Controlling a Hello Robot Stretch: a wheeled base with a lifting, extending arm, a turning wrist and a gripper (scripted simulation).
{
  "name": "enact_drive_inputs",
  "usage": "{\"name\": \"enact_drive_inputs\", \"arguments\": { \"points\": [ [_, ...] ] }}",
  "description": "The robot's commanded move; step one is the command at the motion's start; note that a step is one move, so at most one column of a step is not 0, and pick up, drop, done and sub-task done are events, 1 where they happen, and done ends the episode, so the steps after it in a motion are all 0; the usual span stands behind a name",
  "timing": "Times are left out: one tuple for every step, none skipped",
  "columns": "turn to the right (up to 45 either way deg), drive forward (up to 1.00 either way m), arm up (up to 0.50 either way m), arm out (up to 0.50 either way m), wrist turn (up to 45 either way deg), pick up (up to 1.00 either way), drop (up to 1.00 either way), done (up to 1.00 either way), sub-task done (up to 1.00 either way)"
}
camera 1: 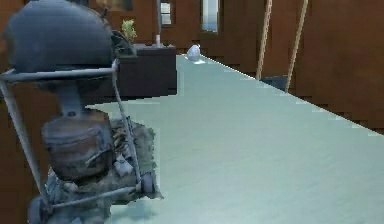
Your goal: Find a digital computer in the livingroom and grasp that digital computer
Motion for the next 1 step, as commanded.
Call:
{"name": "enact_drive_inputs", "arguments": {
  "points": [
    [0.0,0.1,0.0,0.0,0.0,0.0,0.0,0.0,0.0]
  ]
}}
